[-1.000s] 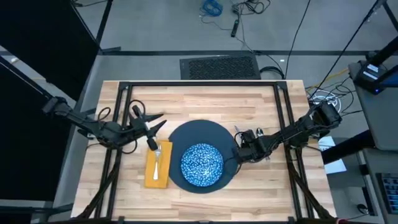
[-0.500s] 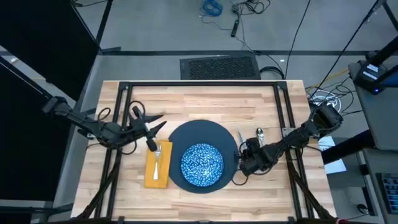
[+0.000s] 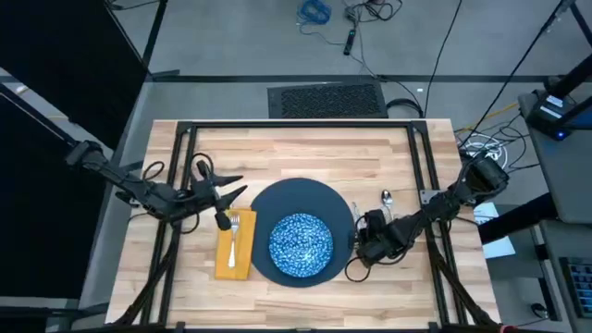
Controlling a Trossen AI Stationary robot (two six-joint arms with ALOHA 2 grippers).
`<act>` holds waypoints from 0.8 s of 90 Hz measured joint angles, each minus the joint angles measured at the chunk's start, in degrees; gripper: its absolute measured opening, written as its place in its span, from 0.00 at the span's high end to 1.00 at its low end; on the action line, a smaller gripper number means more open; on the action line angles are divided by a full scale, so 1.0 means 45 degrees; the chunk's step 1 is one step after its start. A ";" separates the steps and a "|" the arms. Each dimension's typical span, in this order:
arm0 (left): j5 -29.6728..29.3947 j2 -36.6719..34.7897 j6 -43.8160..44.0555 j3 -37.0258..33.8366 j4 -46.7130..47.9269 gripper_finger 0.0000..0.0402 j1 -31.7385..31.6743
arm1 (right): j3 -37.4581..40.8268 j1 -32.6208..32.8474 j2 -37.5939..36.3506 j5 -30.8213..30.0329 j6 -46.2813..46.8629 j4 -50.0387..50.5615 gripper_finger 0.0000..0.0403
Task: Set table place
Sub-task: Adjust the table knife, then adjust the spoon
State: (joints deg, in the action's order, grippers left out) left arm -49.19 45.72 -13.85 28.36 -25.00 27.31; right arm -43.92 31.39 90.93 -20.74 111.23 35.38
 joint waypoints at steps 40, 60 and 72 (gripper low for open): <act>0.0000 -0.0001 -0.0010 0.0000 0.0002 0.71 0.0049 | -0.0112 -0.0018 -0.0182 -0.0614 -0.0633 0.1138 0.60; 0.0000 0.0003 -0.0010 0.0000 0.0002 0.71 0.0049 | -0.0122 -0.0045 -0.1320 -0.1116 -0.0492 0.3718 0.60; 0.0000 -0.0002 -0.0010 0.0000 0.0002 0.71 0.0049 | -0.0131 -0.0142 -0.1650 -0.0666 -0.0061 0.6055 0.60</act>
State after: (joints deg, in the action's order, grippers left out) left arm -49.19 45.71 -13.89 28.36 -24.99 27.53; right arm -44.51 30.75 83.50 -23.74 110.95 62.63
